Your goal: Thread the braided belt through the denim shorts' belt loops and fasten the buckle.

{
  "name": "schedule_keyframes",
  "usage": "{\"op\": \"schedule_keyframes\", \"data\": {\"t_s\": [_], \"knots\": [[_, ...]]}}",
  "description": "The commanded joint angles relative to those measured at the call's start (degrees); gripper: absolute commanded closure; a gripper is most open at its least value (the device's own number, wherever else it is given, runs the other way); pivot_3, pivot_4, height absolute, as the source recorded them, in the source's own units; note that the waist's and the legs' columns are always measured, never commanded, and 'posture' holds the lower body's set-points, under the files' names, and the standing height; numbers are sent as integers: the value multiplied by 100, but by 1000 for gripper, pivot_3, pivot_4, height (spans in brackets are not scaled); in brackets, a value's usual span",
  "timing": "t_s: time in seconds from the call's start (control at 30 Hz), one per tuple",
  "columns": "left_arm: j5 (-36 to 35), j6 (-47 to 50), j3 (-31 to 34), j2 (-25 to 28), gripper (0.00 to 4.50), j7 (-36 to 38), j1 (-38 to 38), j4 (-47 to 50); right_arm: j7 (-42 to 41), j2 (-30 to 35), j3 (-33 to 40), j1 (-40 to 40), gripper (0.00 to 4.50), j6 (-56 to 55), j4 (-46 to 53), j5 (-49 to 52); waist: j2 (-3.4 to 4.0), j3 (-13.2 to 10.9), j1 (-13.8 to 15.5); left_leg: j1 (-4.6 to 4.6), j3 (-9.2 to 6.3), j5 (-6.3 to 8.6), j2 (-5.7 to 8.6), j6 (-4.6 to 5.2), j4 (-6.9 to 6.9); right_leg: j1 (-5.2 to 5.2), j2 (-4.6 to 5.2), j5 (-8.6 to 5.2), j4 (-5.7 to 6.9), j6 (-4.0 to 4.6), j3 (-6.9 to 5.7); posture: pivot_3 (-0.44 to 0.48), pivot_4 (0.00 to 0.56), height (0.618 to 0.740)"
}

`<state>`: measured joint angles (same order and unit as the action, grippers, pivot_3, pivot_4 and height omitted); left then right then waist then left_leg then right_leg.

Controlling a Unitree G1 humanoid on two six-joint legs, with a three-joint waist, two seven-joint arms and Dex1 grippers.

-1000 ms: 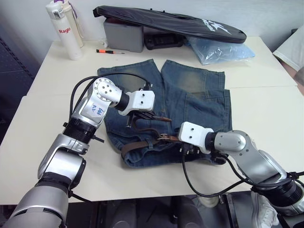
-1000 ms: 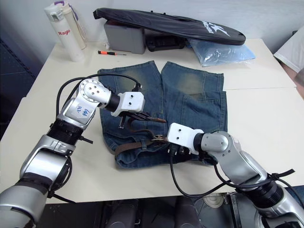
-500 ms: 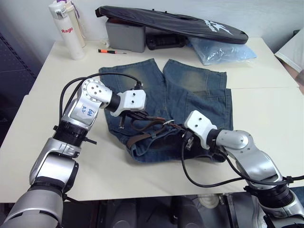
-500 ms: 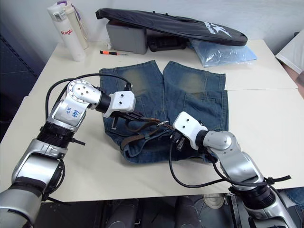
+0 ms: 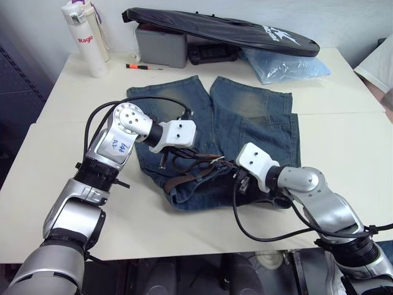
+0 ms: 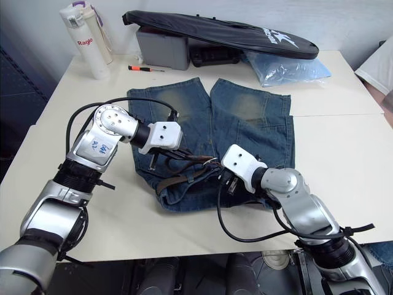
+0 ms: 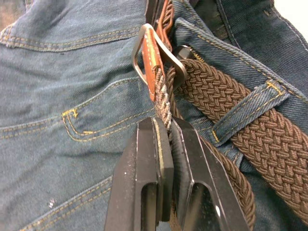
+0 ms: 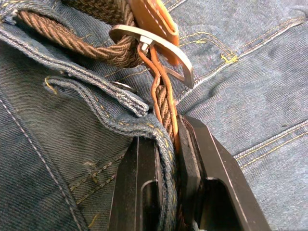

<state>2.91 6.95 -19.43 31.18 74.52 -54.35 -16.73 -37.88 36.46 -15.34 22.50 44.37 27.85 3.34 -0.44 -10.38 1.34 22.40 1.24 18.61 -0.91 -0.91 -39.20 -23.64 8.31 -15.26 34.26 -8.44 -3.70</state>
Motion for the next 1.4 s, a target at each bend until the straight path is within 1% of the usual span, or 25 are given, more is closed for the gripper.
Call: {"op": "schedule_keyframes", "data": {"t_s": [0.03, 0.2, 0.33, 0.5, 0.67, 0.97, 1.3, 1.4], "knots": [[188, -482, -271, -97, 4500, 119, -210, -38, 80, 65, 65, 255, 4414, 9, 239, -138, 0, 0, 1, 0, 0, 0, 0, 0, 0, 0, 0, 0, 0, 0, 0, 0, 150, 740], [396, -894, -339, 16, 4500, 122, -315, -314, 88, 88, 73, 283, 4414, 20, 244, -139, 0, 0, 1, 0, 0, 0, 0, 0, 0, 0, 0, 0, 0, 0, 0, 0, 150, 740], [904, -1751, -466, 214, 4500, -118, -665, -940, 77, 107, 58, 293, 4414, 11, 227, -153, 0, 0, 0, 0, 0, 0, 0, 0, 0, 0, 0, 0, 0, 0, 0, 0, 150, 740], [896, -2069, -434, 65, 4500, -163, -871, -1242, 70, 107, 21, 312, 4414, -8, 212, -169, 0, 0, 7, 1, 1, 1, 0, 1, 1, -1, 0, 0, -3, 0, 0, 0, 150, 740], [741, -2020, -329, -112, 4500, -114, -896, -1211, 69, 79, -28, 329, 4414, 2, 238, -191, 0, 0, 0, 1, 1, 1, 0, 1, 1, 0, 0, 0, -2, -1, 0, 0, 150, 740], [624, -1894, -143, -137, 4500, -119, -1091, -1436, 67, 63, -79, 267, 4414, 21, 284, -218, 0, 0, -2, 1, 1, 1, 0, 1, 1, -1, 0, 0, -2, -1, -1, 0, 150, 740], [601, -1952, -216, -240, 4500, 31, -1066, -1408, 17, 59, -136, 352, 4414, -43, 224, -266, 0, 0, -4, 1, 1, 1, 0, 1, 1, -1, 0, 0, -2, -1, -1, 0, 150, 740], [693, -2126, -305, -258, 4500, 66, -1114, -1486, 15, 57, -139, 376, 4414, -54, 197, -275, 0, 0, -4, 1, 1, 1, 0, 1, 1, -1, 0, 0, -2, -1, 0, 0, 150, 740]]}}
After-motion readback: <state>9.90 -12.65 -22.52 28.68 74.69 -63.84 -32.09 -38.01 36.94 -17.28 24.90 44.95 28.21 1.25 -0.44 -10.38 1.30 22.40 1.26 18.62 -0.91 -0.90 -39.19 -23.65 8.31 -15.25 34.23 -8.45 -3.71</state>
